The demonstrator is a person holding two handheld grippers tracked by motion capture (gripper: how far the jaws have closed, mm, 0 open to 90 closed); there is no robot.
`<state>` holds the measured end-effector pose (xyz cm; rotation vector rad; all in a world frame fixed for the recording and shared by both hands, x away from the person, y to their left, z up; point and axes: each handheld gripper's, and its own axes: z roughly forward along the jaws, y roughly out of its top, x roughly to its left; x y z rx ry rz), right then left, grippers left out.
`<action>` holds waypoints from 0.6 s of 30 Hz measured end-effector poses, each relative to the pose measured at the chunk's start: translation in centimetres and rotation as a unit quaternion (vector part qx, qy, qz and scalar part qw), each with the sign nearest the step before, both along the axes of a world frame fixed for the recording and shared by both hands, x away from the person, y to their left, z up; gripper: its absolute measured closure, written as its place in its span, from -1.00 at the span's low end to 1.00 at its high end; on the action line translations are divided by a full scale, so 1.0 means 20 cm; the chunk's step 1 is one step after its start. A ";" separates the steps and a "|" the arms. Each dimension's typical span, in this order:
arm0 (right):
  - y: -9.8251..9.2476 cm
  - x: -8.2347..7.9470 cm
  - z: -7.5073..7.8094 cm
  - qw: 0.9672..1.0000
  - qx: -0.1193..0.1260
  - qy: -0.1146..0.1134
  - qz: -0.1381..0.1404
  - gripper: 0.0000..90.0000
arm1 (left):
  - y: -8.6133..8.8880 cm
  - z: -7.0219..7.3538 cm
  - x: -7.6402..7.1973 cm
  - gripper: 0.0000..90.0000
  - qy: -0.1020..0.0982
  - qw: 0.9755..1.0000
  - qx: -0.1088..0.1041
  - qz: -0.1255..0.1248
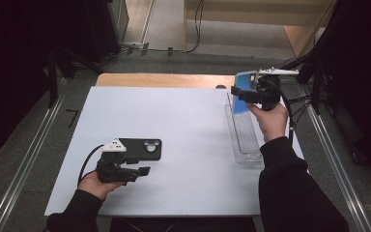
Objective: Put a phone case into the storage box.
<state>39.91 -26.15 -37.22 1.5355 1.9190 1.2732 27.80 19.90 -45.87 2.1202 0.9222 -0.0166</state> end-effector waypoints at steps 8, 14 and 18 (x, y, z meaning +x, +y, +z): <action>-0.05 0.13 -0.02 0.999 -0.007 0.007 -0.031 -0.66 | -0.01 0.00 0.00 -0.25 -0.005 1.000 0.004 0.005; -0.07 0.20 -0.06 0.999 -0.003 0.000 -0.055 -0.66 | 0.01 0.01 0.00 -0.25 -0.005 1.000 0.000 0.009; -0.08 0.26 -0.11 0.998 -0.012 0.005 -0.064 -0.66 | 0.00 0.01 0.00 -0.25 -0.004 1.000 0.001 0.007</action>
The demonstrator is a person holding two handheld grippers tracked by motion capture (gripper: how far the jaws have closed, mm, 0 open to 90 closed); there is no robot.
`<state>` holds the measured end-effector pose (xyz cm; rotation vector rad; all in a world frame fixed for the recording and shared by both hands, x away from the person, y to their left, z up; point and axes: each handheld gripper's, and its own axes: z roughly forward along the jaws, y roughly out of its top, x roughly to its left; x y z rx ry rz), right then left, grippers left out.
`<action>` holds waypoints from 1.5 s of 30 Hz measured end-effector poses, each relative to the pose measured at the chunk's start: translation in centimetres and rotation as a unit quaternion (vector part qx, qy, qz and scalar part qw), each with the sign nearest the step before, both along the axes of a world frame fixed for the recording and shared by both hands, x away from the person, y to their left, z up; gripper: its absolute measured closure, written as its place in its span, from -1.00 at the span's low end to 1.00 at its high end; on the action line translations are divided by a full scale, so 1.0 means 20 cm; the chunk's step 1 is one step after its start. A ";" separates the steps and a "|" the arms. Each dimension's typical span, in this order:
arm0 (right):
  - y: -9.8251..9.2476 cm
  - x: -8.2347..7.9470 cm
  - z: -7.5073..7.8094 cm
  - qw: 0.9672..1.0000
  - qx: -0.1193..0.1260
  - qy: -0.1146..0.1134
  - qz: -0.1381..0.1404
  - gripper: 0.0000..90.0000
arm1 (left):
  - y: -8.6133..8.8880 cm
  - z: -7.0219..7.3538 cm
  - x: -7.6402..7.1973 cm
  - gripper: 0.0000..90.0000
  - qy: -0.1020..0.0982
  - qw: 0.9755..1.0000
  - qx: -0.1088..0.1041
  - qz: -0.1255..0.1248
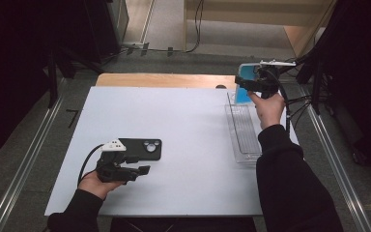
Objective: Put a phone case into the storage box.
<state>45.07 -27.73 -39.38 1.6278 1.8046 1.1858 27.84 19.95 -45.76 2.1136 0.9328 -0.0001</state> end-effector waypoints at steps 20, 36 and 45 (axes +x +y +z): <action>0.05 0.20 -0.24 0.998 -0.033 0.044 -0.030 -0.68 | 0.00 -0.01 0.00 -0.25 0.003 1.000 -0.001 -0.004; 0.05 0.20 -0.24 0.997 -0.040 0.049 -0.044 -0.78 | -0.01 -0.01 0.00 -0.25 0.003 1.000 -0.001 -0.006; 0.04 0.18 -0.22 0.997 -0.032 0.069 -0.032 -0.96 | 0.00 -0.01 0.01 -0.25 0.004 1.000 -0.001 -0.001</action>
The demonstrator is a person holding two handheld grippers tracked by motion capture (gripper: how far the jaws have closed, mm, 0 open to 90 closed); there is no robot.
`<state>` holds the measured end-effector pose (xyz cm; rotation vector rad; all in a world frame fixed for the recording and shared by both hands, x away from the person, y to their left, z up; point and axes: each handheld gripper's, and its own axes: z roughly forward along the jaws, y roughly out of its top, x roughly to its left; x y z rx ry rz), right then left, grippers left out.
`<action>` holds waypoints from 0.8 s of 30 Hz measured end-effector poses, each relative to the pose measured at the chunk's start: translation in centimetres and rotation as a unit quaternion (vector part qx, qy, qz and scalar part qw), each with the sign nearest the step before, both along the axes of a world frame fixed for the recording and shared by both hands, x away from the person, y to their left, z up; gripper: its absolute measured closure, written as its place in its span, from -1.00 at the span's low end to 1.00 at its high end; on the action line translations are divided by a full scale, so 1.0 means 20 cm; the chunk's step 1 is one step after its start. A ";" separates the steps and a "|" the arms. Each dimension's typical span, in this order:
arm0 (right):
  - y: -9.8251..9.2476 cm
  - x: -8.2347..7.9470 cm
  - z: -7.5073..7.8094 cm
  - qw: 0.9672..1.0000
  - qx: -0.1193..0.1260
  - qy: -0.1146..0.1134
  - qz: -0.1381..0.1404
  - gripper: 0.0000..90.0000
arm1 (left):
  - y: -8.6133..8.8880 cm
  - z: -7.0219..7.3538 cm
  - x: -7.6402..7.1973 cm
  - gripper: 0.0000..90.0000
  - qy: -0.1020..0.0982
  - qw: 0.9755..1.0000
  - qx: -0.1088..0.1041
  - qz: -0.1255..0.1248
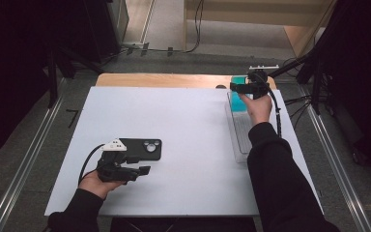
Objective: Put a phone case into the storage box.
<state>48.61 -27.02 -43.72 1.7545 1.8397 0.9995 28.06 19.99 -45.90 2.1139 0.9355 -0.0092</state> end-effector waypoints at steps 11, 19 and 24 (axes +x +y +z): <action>0.00 -0.10 0.13 0.999 -0.006 -0.011 0.032 -0.98 | 0.01 0.00 0.01 -0.25 0.001 1.000 -0.003 0.003; 0.05 -0.22 0.20 0.996 0.002 0.002 0.091 -0.97 | 0.01 0.01 0.02 -0.32 0.000 1.000 -0.007 0.007; 0.07 -0.32 0.21 0.991 0.035 -0.004 0.128 -0.87 | 0.01 0.02 0.03 -0.32 -0.003 1.000 -0.005 0.007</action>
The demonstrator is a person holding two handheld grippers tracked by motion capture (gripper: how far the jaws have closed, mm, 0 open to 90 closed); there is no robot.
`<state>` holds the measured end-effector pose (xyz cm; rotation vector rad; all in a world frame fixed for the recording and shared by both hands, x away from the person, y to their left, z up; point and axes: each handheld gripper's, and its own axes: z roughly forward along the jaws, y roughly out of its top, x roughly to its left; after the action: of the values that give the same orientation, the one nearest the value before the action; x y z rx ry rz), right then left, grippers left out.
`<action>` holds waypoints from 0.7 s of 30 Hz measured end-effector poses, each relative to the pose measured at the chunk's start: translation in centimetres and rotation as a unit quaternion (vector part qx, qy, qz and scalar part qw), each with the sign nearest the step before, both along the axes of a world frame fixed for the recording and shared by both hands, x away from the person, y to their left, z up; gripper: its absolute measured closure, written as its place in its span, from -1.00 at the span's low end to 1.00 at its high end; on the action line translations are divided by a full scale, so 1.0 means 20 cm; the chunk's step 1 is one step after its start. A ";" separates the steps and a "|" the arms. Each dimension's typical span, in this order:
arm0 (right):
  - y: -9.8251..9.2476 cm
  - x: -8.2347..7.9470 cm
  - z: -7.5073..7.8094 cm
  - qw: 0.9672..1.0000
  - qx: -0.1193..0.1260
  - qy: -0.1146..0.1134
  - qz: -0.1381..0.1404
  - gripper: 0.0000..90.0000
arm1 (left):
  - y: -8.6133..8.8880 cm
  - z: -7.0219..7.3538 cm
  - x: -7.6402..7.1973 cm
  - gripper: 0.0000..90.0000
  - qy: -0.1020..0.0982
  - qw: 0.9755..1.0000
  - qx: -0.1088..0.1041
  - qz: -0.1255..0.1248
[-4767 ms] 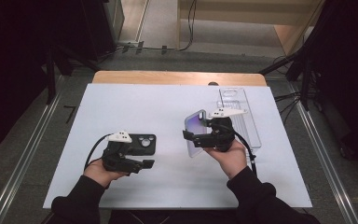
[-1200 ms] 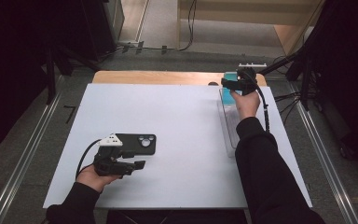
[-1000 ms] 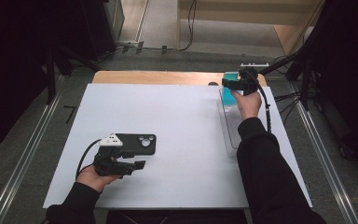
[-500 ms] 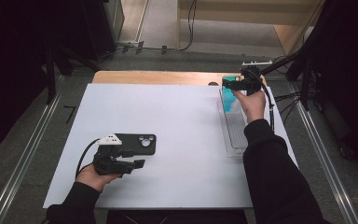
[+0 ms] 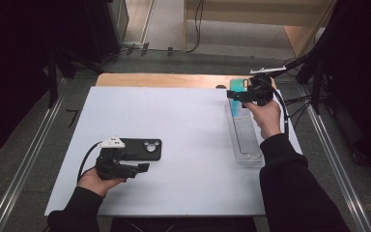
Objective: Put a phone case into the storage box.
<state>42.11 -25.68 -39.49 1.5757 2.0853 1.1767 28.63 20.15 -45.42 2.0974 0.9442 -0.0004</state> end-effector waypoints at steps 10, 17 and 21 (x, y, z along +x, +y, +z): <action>0.04 -0.19 -0.02 0.998 0.012 0.001 0.057 -0.71 | 0.01 0.02 0.05 -0.32 0.004 1.000 -0.012 0.002; 0.10 -0.30 -0.03 0.995 0.013 0.006 0.098 -0.62 | 0.02 0.02 0.08 -0.32 0.008 1.000 -0.015 0.001; 0.13 -0.36 -0.03 0.993 0.015 0.009 0.118 -0.58 | 0.02 0.02 0.08 -0.32 0.010 1.000 -0.018 0.004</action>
<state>34.99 -23.10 -40.12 1.3839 2.3271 1.2797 30.31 20.54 -44.93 2.0645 0.9566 -0.0341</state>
